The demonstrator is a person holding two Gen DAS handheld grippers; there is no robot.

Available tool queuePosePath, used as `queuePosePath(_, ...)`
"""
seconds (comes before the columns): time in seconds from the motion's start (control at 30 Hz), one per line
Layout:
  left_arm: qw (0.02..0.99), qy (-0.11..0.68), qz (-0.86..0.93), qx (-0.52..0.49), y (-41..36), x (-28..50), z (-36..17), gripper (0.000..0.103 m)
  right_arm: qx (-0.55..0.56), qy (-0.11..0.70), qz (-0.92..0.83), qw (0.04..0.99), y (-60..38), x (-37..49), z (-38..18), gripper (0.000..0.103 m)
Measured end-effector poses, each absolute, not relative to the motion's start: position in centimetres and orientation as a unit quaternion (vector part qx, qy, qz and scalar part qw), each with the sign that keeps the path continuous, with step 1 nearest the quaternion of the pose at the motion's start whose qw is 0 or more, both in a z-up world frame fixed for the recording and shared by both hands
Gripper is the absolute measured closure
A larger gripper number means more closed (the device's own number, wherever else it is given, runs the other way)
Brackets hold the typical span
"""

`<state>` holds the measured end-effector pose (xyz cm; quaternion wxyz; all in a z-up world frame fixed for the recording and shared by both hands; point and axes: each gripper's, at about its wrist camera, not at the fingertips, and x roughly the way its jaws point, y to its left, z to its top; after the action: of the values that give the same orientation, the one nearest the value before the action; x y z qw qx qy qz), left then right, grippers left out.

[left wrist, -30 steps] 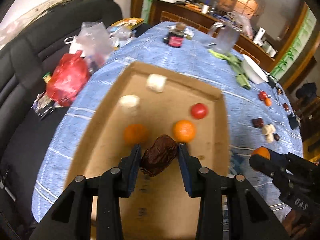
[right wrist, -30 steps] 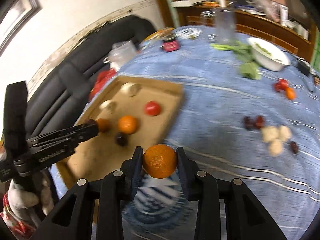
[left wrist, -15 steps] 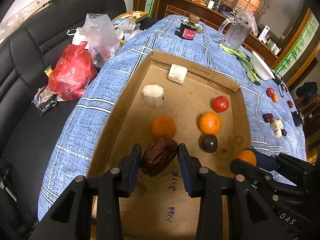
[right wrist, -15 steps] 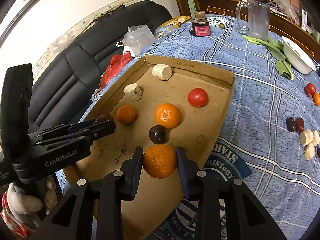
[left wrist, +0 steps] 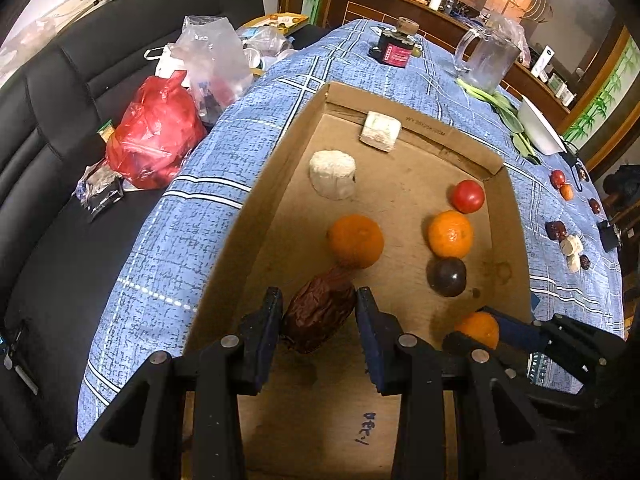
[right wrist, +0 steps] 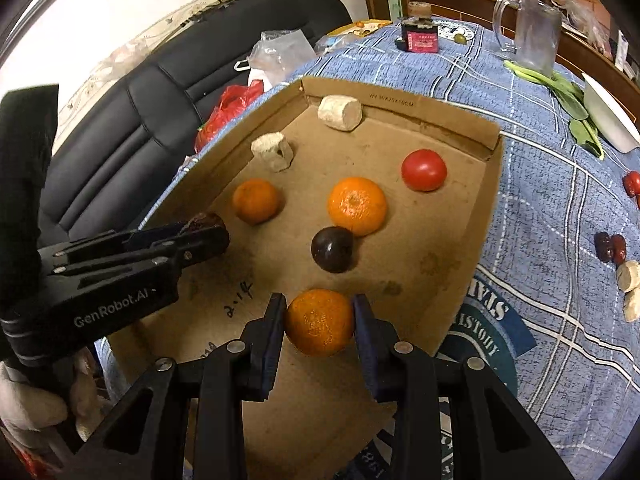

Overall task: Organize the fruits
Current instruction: 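Carry the date and orange into the cardboard box and open both tools, then move both tools back toward the remaining cakes and dates on the table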

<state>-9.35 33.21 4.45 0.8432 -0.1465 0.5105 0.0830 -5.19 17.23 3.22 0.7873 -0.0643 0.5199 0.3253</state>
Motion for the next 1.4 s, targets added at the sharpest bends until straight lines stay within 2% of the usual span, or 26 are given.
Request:
queuePosePath(0.2,0.846,0.503,0.084,-0.154,34.0,-9.9,5.6,0.062,-0.073,0.526,0.323,0.783,18.3,-5.2,2.4,0.065)
queuePosePath(0.3,0.854,0.489,0.082,-0.158,34.4,-10.6,6.6,0.053,-0.079,0.527,0.320,0.784,18.9,-4.9,2.5,0.063)
queuePosePath(0.47,0.863,0.469,0.084,-0.169,35.3,-11.7,8.1,0.052,-0.075,0.523,0.316,0.788,19.1,-4.8,3.2,0.050)
queuePosePath(0.77,0.870,0.440,0.094,-0.202,35.9,-12.1,10.5,0.052,-0.070,0.501,0.300,0.809,17.1,-5.0,5.6,0.048)
queuePosePath(1.0,0.878,0.427,0.089,-0.196,32.2,-11.9,12.5,0.051,-0.046,0.490,0.283,0.823,12.6,-5.4,7.2,0.045)
queuePosePath(1.3,0.892,0.418,0.053,-0.164,23.2,-11.6,15.5,0.050,-0.015,0.475,0.253,0.843,3.8,-7.5,9.1,0.043)
queuePosePath(1.4,0.900,0.407,0.045,-0.149,20.6,-11.9,17.0,0.043,0.000,0.466,0.239,0.852,0.8,-8.1,9.9,0.041)
